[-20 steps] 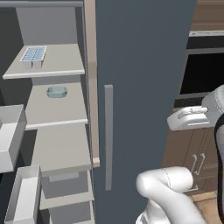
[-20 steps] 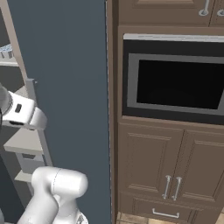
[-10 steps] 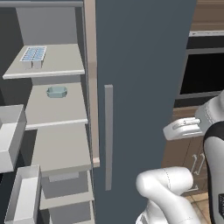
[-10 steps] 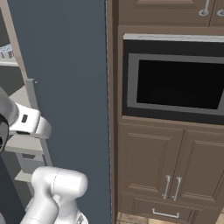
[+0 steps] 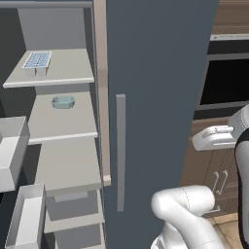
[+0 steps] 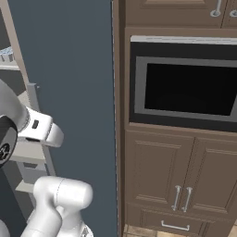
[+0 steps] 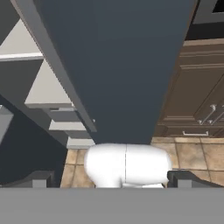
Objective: Open the freezer door, pick up the ice cube tray from the freezer, and place it on the dining counter.
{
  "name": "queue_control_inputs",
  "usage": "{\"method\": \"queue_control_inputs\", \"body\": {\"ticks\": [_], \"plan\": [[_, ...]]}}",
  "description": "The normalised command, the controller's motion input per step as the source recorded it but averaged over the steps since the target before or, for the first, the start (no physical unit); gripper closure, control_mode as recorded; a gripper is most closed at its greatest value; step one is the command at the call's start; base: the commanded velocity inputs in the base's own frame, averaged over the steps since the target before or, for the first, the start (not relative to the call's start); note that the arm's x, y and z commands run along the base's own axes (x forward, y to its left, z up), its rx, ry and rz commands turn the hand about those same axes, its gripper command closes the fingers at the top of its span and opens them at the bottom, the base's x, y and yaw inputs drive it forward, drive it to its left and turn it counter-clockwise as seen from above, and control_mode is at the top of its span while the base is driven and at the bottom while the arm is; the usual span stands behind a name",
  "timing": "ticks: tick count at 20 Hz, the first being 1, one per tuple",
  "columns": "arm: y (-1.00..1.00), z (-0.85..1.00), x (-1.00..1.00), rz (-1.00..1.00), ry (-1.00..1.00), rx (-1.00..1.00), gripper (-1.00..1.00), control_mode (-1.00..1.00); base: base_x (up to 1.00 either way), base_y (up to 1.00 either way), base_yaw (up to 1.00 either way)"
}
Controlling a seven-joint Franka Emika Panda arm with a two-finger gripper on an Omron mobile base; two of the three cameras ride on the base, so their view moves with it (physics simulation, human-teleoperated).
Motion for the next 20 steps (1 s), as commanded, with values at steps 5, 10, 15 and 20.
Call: {"method": "queue_control_inputs", "body": {"ticks": [5,10,15,20], "plan": [[-0.27,0.00,0.00,-0.02,0.00,0.00,-1.00,-1.00,0.00,0.00,0.00],[0.00,0.00,0.00,0.00,0.00,0.00,-1.00,1.00,0.00,0.30,0.00],[0.00,0.00,0.00,0.00,0.00,0.00,-1.00,1.00,0.00,0.93,-0.06],[0.00,0.00,0.00,0.00,0.00,0.00,-1.00,1.00,0.23,0.68,-0.09]]}}
